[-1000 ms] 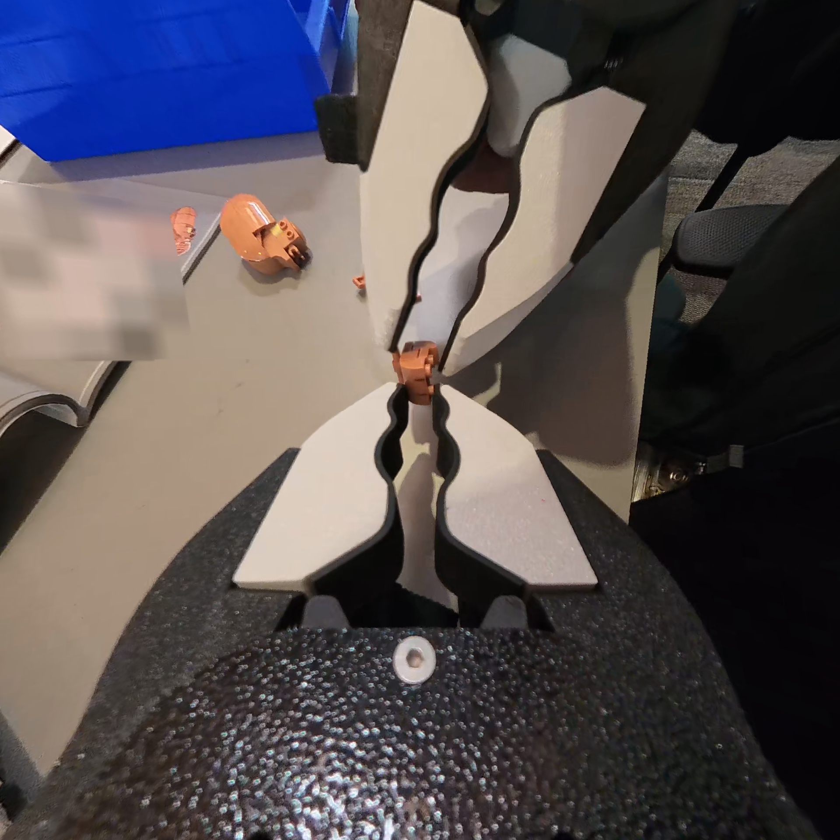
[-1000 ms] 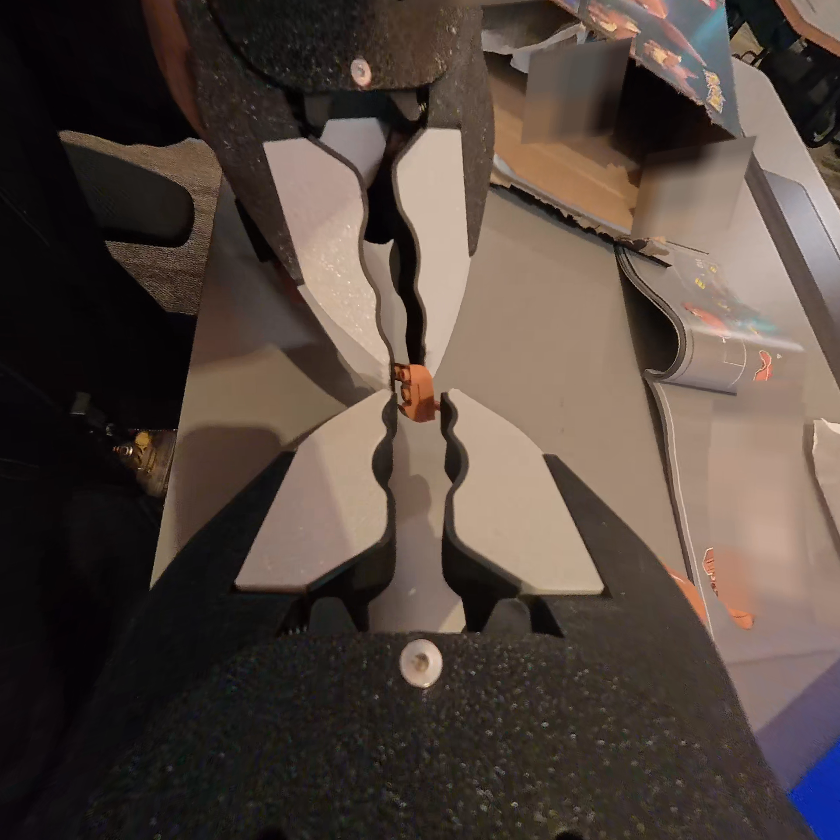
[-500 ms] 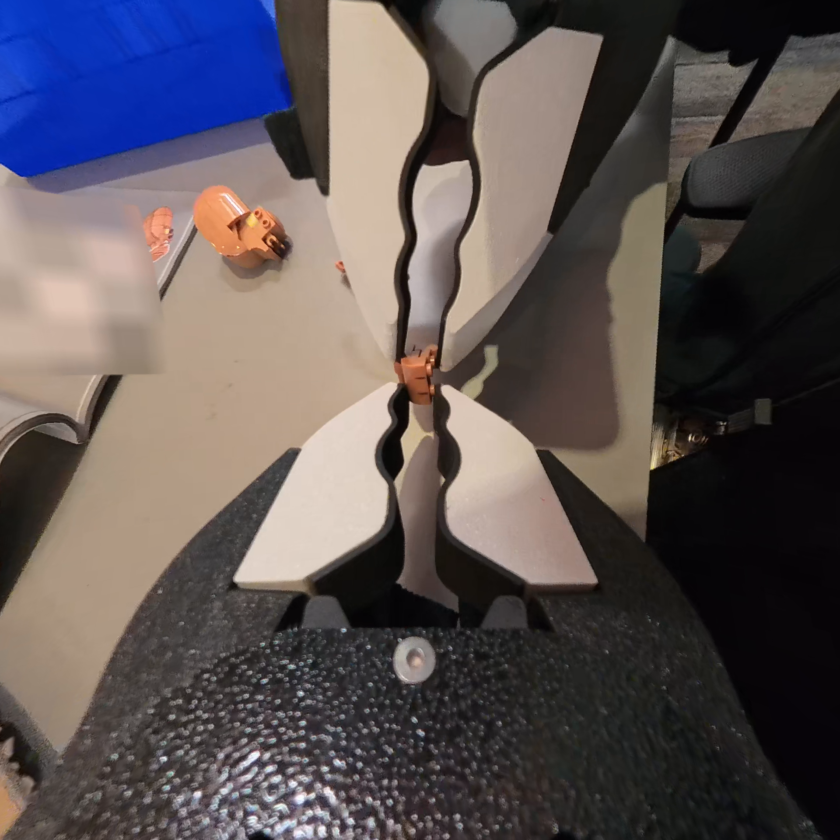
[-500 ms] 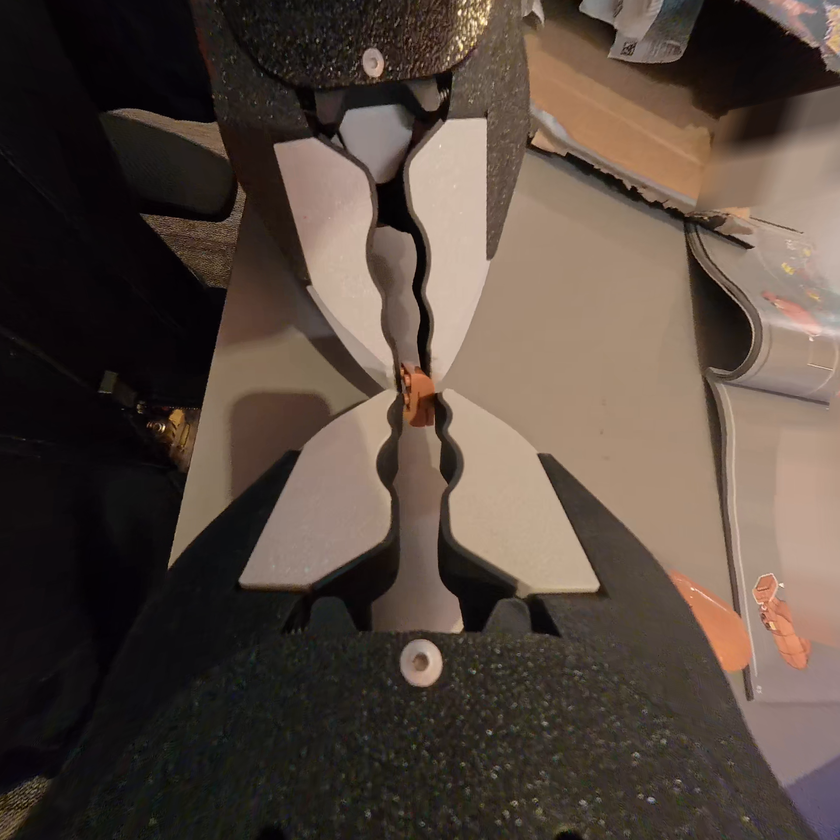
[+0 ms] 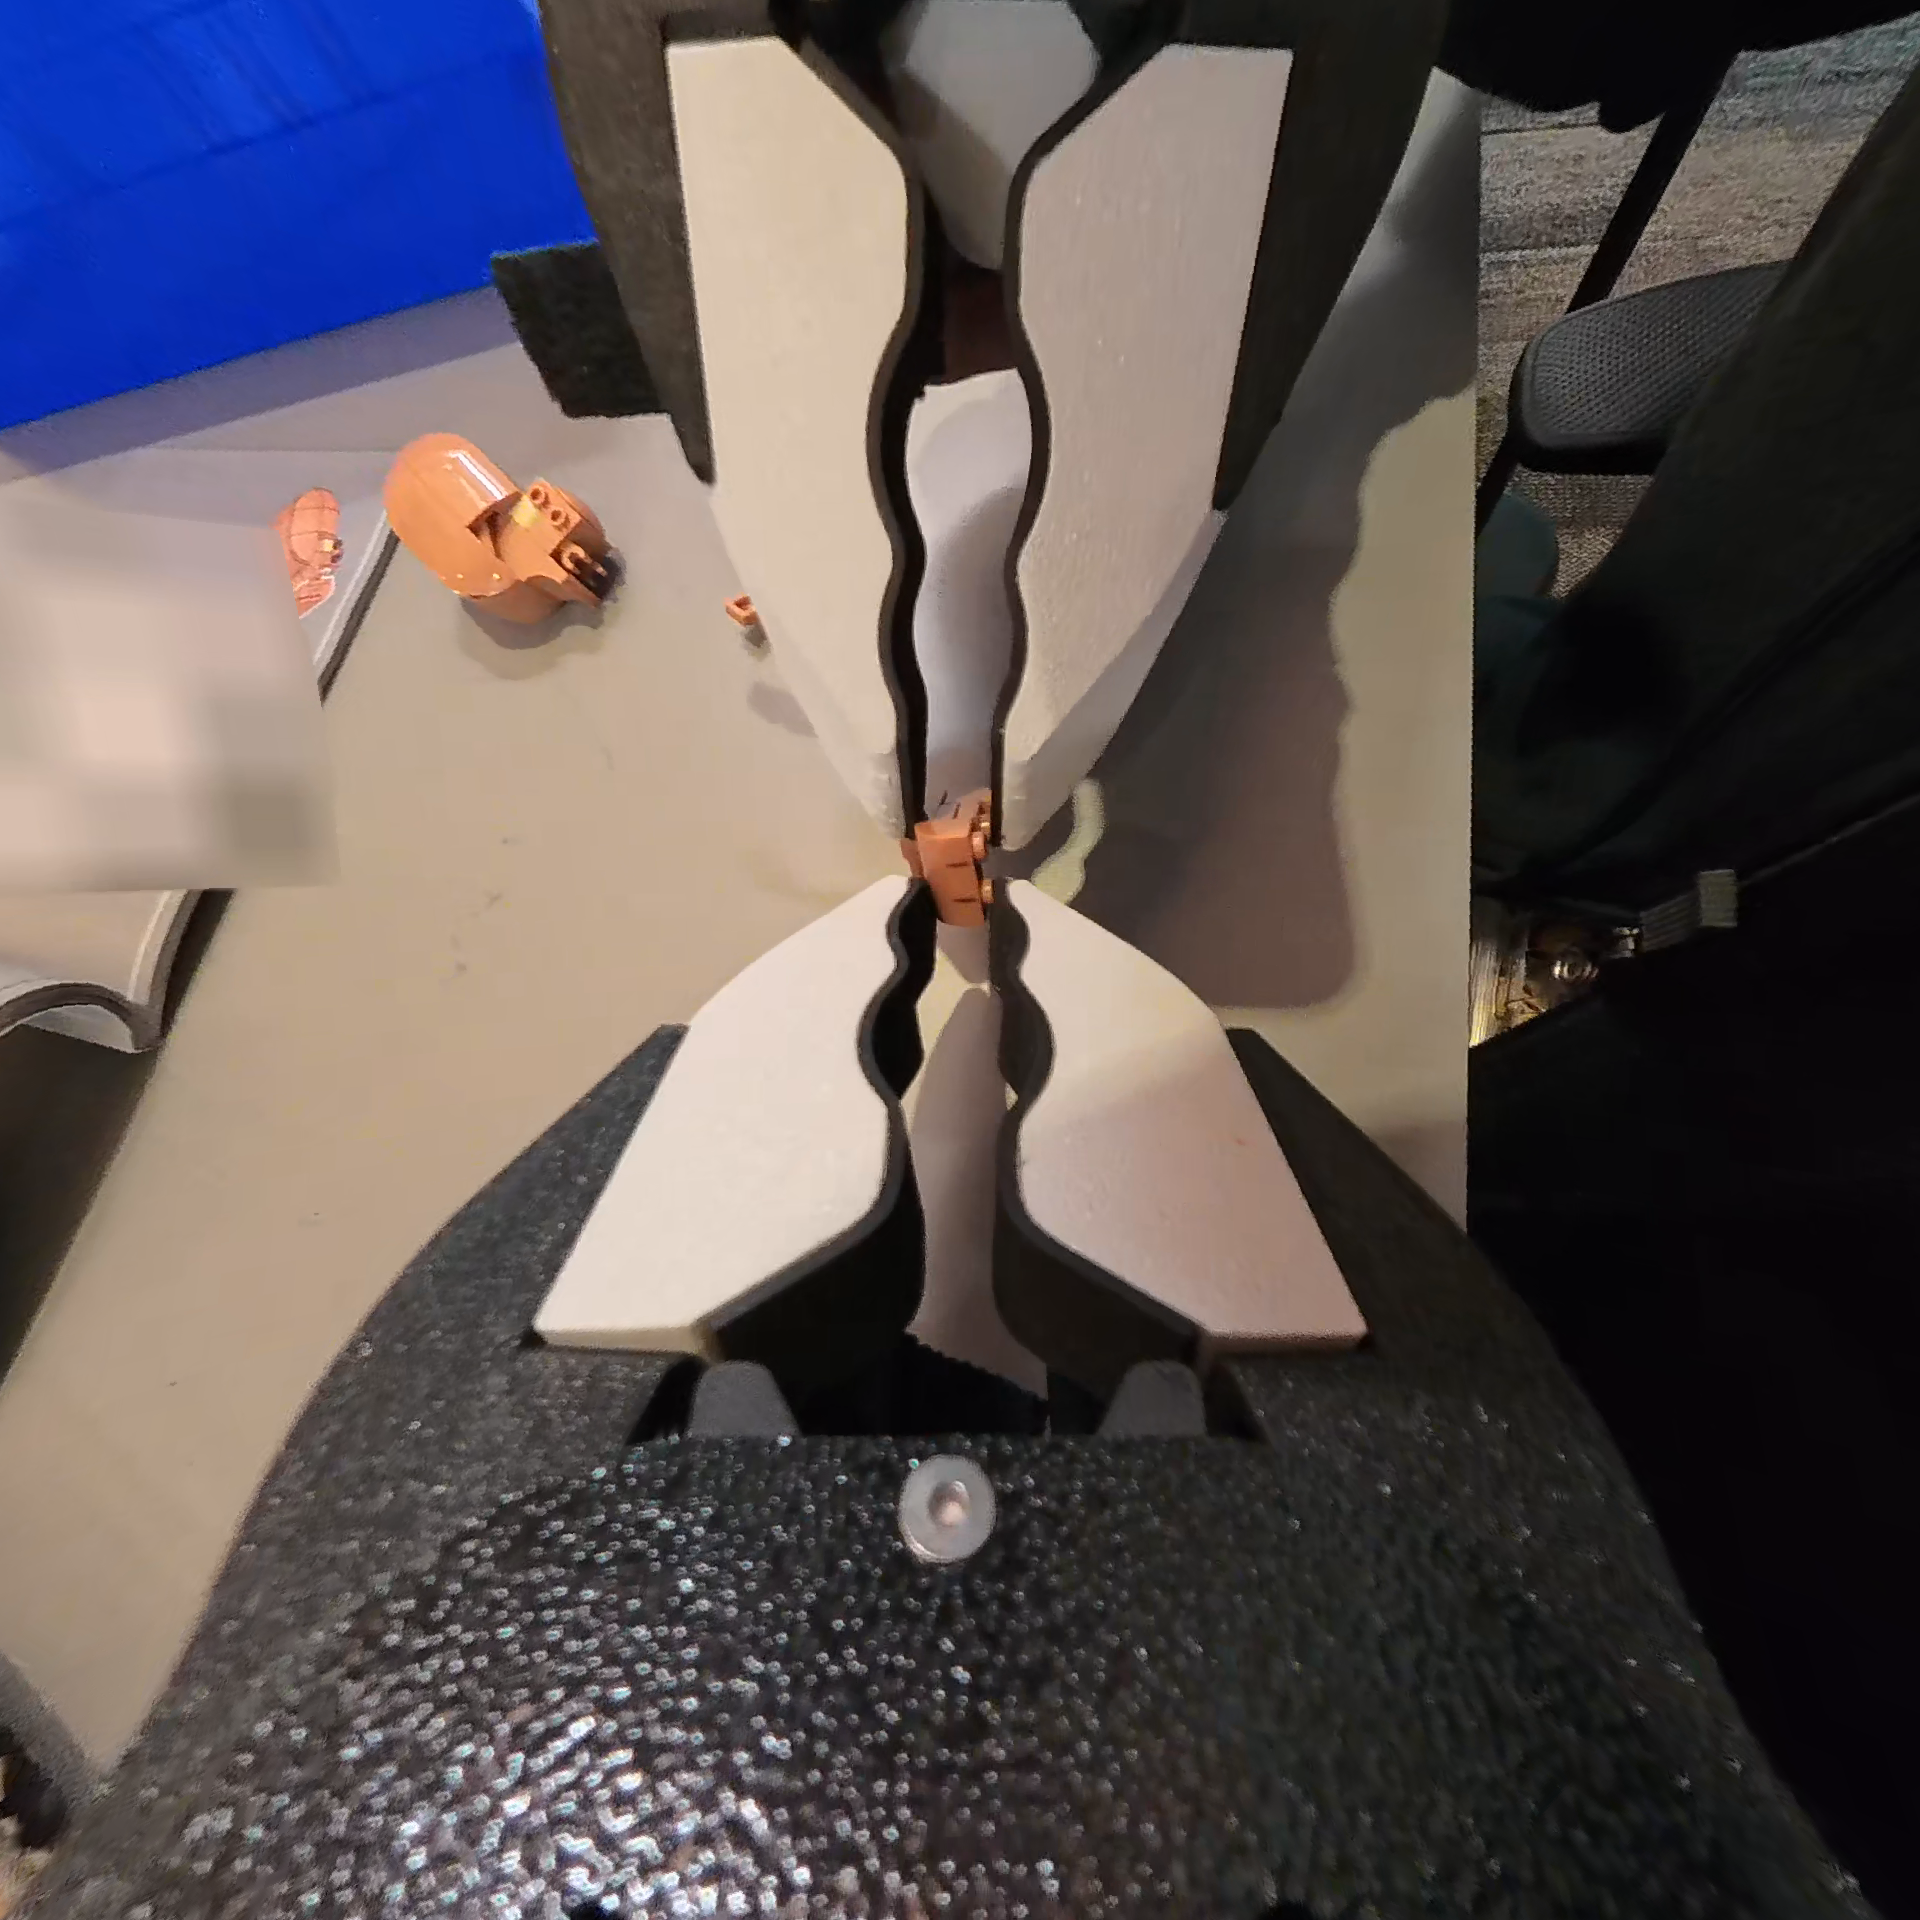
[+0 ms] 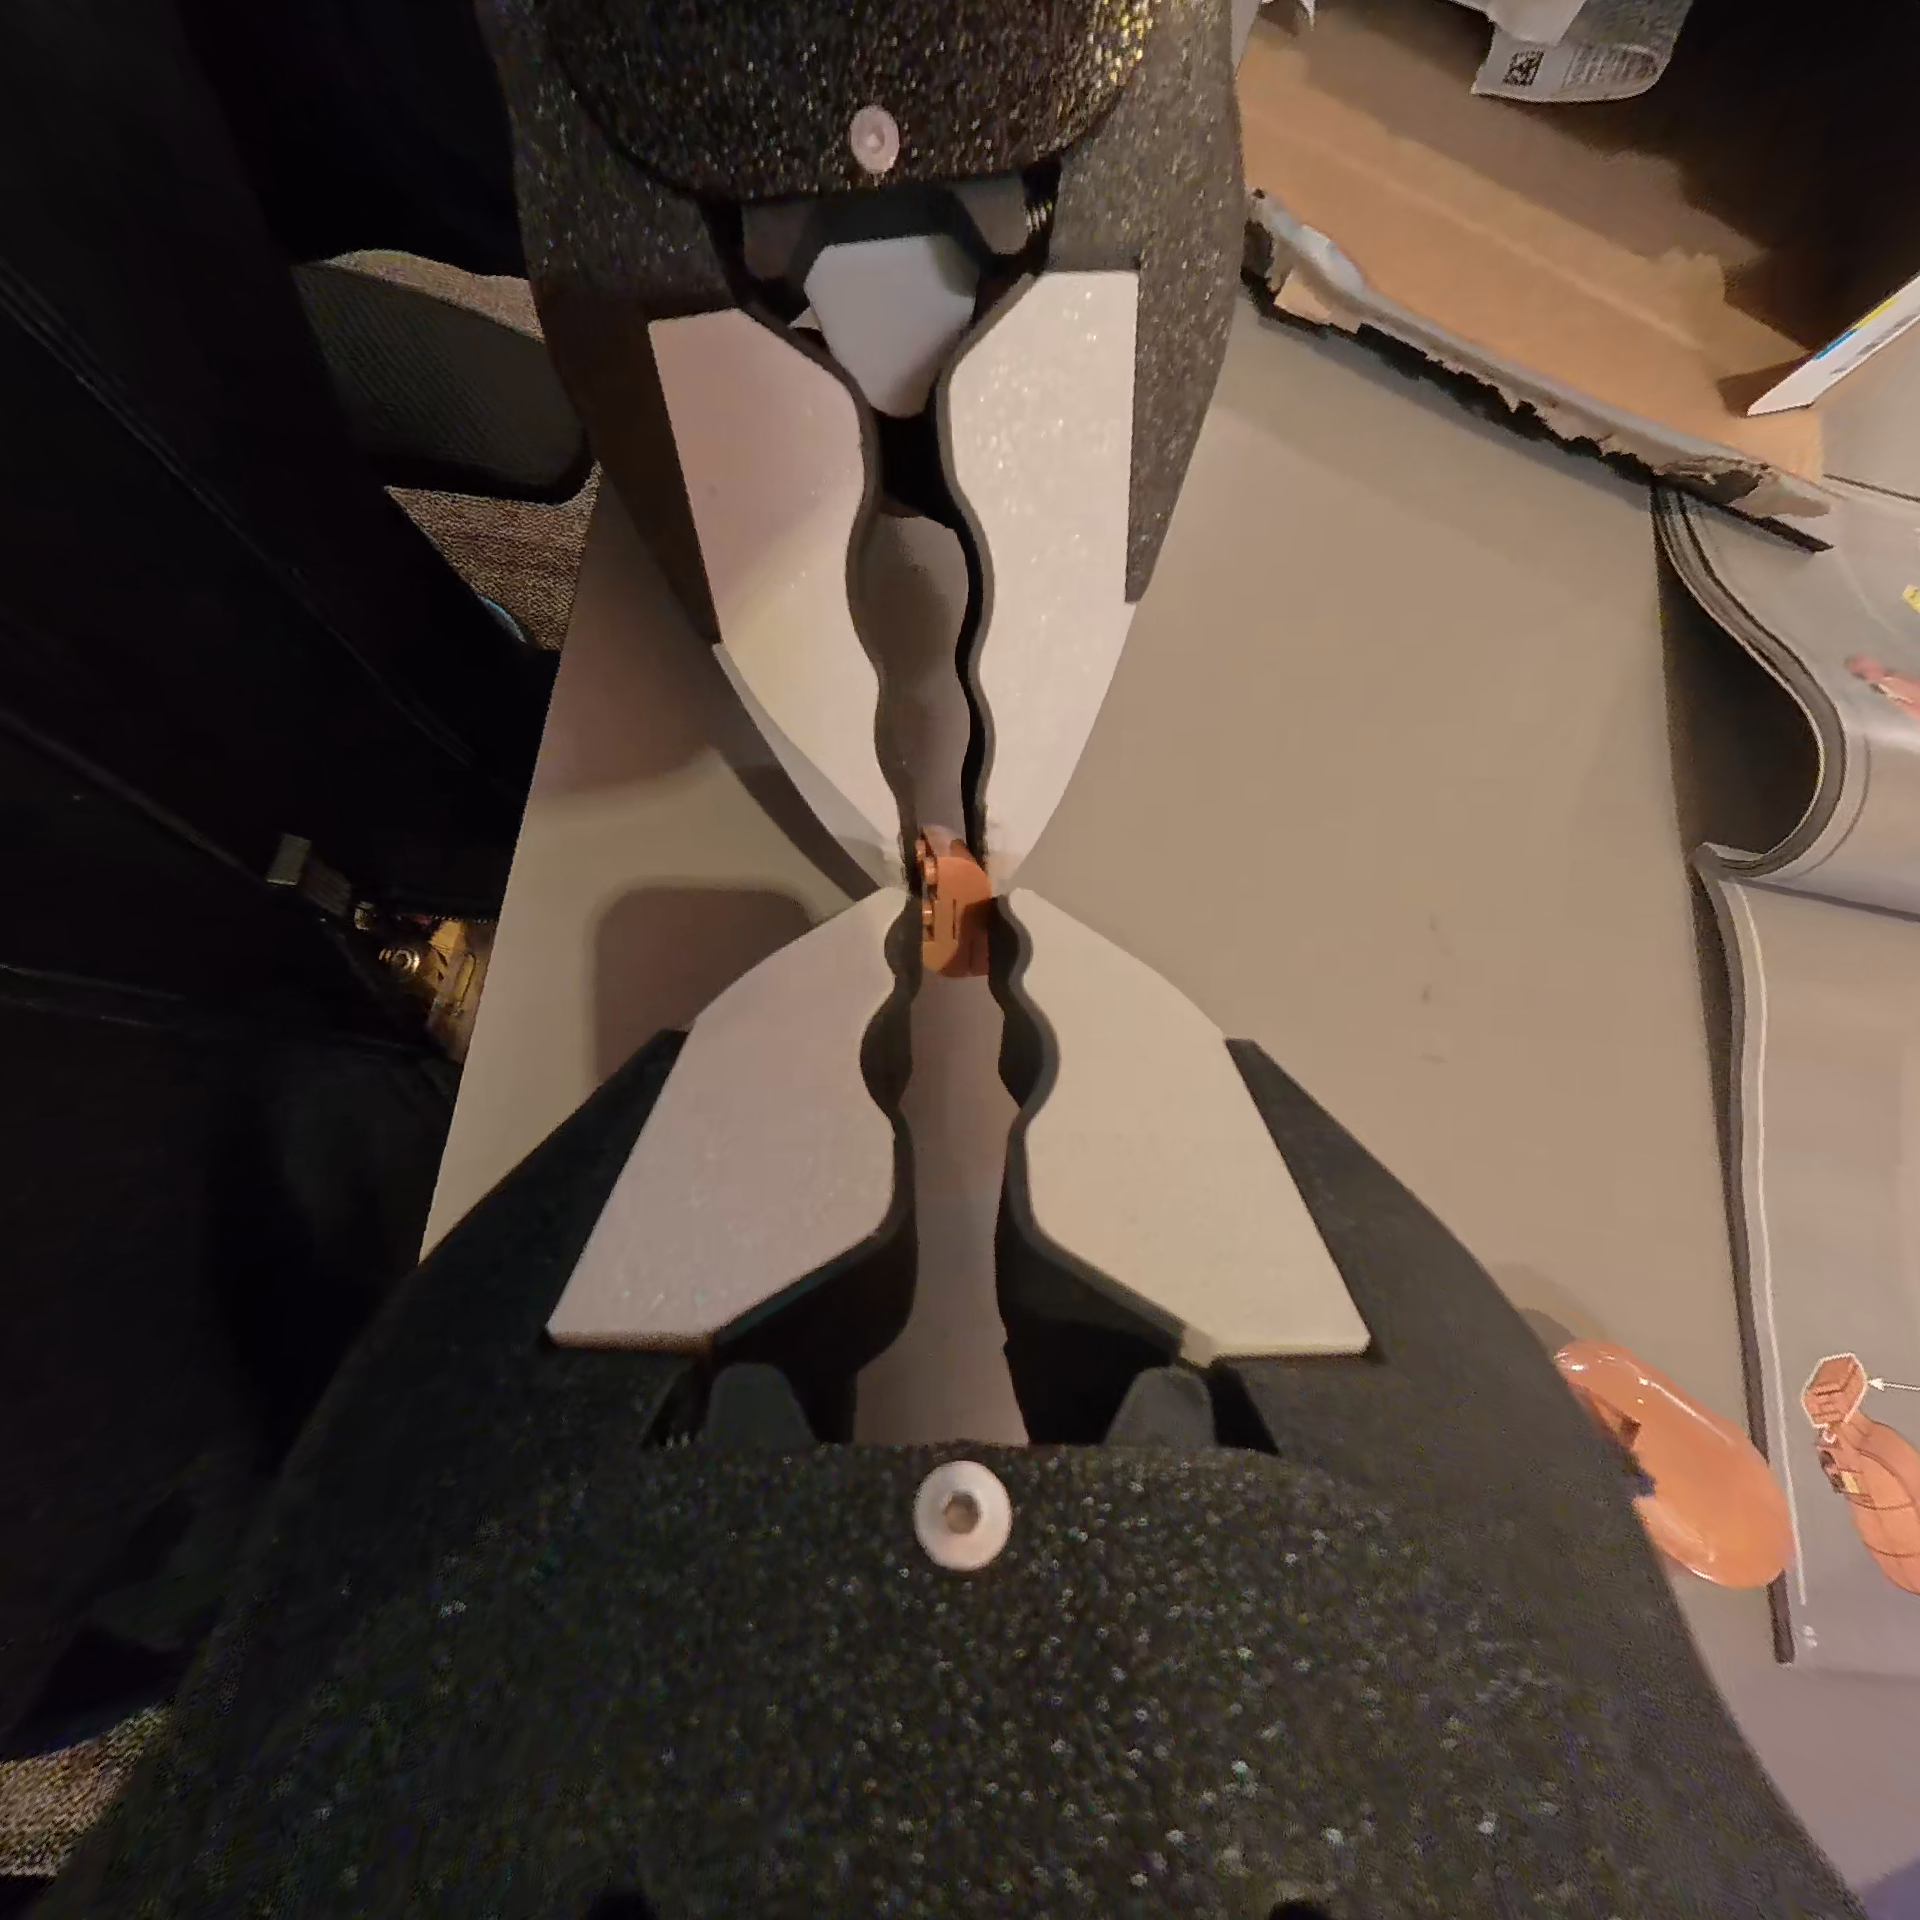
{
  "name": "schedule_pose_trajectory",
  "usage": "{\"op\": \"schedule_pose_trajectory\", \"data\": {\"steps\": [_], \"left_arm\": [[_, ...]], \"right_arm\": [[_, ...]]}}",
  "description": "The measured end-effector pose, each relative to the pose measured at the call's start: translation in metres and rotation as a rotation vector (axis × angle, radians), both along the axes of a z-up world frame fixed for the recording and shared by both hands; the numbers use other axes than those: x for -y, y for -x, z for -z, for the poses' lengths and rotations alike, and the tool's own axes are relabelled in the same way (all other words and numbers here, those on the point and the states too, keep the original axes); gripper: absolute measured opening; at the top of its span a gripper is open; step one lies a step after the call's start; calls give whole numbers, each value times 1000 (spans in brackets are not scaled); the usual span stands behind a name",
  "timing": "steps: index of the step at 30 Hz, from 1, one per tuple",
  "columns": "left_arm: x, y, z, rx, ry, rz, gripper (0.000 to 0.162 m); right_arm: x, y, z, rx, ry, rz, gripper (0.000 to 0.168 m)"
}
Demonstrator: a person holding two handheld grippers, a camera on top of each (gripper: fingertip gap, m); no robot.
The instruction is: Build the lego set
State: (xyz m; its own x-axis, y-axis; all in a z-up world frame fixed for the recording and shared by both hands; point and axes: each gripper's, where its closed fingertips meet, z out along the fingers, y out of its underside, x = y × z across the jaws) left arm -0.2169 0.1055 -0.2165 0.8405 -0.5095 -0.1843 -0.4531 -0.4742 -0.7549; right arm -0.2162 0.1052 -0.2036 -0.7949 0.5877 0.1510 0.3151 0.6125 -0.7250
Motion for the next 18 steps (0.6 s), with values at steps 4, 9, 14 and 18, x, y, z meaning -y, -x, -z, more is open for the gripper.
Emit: {"op": "schedule_pose_trajectory", "data": {"steps": [4, 9, 14, 18], "left_arm": [[1, 0, -1, 14, -4, 1, 11], [2, -3, 0, 42, 6, 5, 11], [2, -3, -3, 65, -7, 5, 11], [3, -7, -3, 86, -2, 25, 11]], "right_arm": [[1, 0, -1, -10, -1, -8, 12], [2, -2, 0, 1, -3, -18, 12], [2, -2, -4, -23, 5, -18, 11], [3, -5, -4, -35, -2, -49, 11]]}}
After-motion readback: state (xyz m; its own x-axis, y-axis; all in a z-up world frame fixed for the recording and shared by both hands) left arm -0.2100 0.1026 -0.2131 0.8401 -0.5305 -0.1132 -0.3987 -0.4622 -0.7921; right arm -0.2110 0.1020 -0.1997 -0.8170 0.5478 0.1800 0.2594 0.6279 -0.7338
